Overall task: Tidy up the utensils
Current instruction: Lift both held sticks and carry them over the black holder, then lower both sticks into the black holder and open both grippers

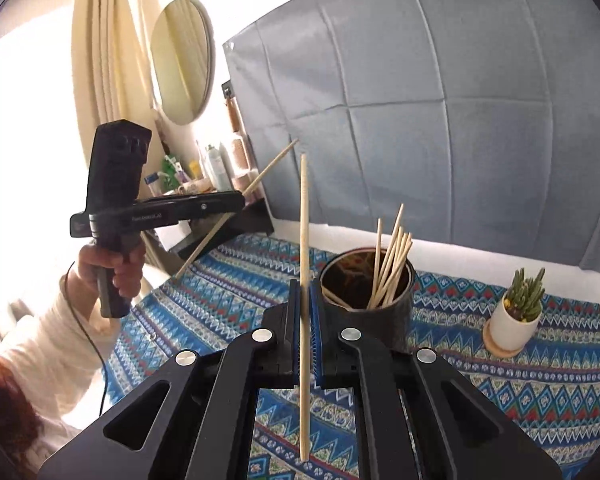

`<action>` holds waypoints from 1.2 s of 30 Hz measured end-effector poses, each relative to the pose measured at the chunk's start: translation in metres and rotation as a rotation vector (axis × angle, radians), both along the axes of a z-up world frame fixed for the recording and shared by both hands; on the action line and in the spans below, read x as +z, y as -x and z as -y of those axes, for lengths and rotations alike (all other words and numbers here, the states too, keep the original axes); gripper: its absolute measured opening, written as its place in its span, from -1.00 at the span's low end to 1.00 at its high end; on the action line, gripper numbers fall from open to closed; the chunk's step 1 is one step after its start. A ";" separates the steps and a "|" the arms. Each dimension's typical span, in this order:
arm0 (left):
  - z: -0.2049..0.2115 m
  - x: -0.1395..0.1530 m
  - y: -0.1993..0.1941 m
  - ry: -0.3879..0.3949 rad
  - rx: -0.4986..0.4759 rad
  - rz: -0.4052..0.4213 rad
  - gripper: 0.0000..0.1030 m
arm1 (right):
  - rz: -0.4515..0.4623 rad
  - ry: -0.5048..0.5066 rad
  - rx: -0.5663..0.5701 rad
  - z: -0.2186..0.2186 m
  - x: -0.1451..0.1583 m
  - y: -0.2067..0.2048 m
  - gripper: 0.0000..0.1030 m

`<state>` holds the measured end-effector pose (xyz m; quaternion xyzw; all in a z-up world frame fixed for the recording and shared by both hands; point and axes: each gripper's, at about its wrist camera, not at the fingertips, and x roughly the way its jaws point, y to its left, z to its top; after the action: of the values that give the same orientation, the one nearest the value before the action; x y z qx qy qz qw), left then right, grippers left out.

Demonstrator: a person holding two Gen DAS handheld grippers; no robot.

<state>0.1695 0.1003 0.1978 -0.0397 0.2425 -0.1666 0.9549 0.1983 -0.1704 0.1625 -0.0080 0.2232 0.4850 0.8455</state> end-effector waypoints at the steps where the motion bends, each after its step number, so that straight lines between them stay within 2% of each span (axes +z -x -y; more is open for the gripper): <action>1: 0.001 0.002 -0.004 0.003 -0.007 0.011 -0.90 | 0.014 -0.009 -0.001 -0.003 0.002 -0.003 -0.91; 5: 0.004 0.008 -0.020 0.056 -0.041 0.059 -0.90 | 0.084 -0.055 -0.035 -0.015 0.010 -0.017 -0.91; 9: 0.004 0.001 -0.036 0.124 -0.067 0.111 -0.90 | 0.131 -0.145 -0.081 -0.023 0.010 -0.035 -0.91; 14: 0.005 -0.012 -0.056 0.200 -0.083 0.190 -0.90 | 0.152 -0.272 -0.125 -0.027 0.000 -0.058 -0.91; 19: 0.008 -0.025 -0.068 0.258 -0.102 0.309 -0.90 | 0.153 -0.411 -0.126 -0.027 -0.014 -0.078 -0.91; 23: 0.004 -0.042 -0.075 0.353 -0.128 0.378 -0.90 | 0.152 -0.484 -0.124 -0.028 -0.028 -0.085 -0.91; 26: 0.002 -0.056 -0.079 0.411 -0.145 0.431 -0.90 | 0.155 -0.504 -0.129 -0.030 -0.039 -0.090 -0.91; 28: 0.003 -0.066 -0.078 0.448 -0.192 0.495 -0.90 | 0.156 -0.506 -0.135 -0.032 -0.047 -0.092 -0.91; 32: 0.010 -0.083 -0.072 0.430 -0.194 0.569 -0.90 | 0.146 -0.493 -0.137 -0.037 -0.059 -0.097 -0.91; 36: 0.017 -0.094 -0.073 0.393 -0.189 0.564 -0.90 | 0.125 -0.451 -0.155 -0.041 -0.066 -0.101 -0.91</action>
<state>0.2430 0.0838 0.1042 -0.1523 -0.0645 -0.3020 0.9389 0.2992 -0.1293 0.0961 0.1679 0.0567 0.4550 0.8727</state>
